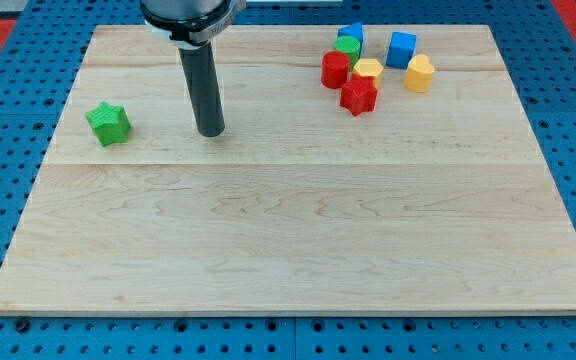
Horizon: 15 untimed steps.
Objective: Push the red star into the red circle
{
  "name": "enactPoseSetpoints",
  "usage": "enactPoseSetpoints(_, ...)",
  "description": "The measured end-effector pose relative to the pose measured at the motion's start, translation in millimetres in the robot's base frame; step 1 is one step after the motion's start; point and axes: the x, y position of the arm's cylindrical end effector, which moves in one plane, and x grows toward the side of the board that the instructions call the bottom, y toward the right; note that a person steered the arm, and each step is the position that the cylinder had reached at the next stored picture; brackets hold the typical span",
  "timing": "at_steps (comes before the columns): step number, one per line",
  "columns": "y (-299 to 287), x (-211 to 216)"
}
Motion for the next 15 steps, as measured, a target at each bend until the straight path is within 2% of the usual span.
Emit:
enactPoseSetpoints(1, -5, 0)
enactPoseSetpoints(2, 40, 44)
enactPoseSetpoints(3, 96, 67)
enactPoseSetpoints(4, 205, 64)
enactPoseSetpoints(5, 302, 26)
enactPoseSetpoints(6, 368, -10)
enactPoseSetpoints(8, 327, -162)
enactPoseSetpoints(9, 222, -171)
enactPoseSetpoints(10, 155, -150)
enactPoseSetpoints(11, 144, -151)
enactPoseSetpoints(12, 144, -146)
enactPoseSetpoints(13, 141, -110)
enactPoseSetpoints(14, 210, -49)
enactPoseSetpoints(15, 212, -44)
